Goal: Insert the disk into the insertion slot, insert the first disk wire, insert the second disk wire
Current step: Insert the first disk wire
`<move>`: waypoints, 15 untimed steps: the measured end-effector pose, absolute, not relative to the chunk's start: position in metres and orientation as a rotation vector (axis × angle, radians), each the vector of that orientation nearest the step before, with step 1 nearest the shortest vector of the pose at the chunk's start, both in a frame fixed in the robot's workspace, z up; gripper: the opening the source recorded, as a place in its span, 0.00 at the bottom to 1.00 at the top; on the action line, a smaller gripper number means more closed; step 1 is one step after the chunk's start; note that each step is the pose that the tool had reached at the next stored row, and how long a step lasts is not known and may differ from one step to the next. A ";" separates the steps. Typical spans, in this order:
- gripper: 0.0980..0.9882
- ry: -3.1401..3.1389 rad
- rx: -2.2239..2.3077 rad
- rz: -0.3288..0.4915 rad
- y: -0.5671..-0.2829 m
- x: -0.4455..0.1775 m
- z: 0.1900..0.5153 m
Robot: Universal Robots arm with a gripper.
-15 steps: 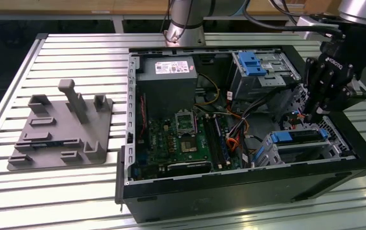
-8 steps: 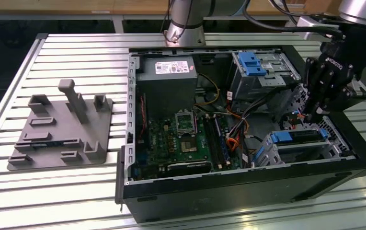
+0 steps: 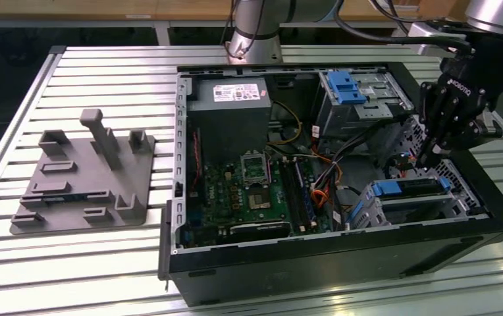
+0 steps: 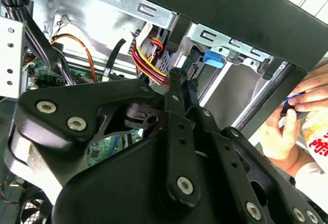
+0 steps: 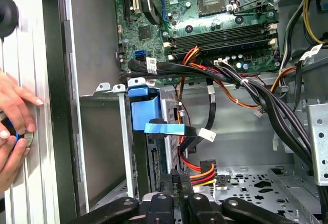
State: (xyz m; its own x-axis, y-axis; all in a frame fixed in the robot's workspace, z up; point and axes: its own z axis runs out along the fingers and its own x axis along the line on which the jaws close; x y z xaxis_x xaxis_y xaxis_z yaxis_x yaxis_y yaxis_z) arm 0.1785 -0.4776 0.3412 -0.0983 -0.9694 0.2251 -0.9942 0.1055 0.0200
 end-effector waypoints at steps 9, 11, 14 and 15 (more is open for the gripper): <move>0.08 -2.191 1.979 0.203 -0.478 0.178 0.341; 0.07 -2.191 1.979 0.203 -0.478 0.178 0.341; 0.07 -2.191 1.979 0.203 -0.478 0.178 0.341; 0.07 -2.191 1.979 0.203 -0.478 0.178 0.341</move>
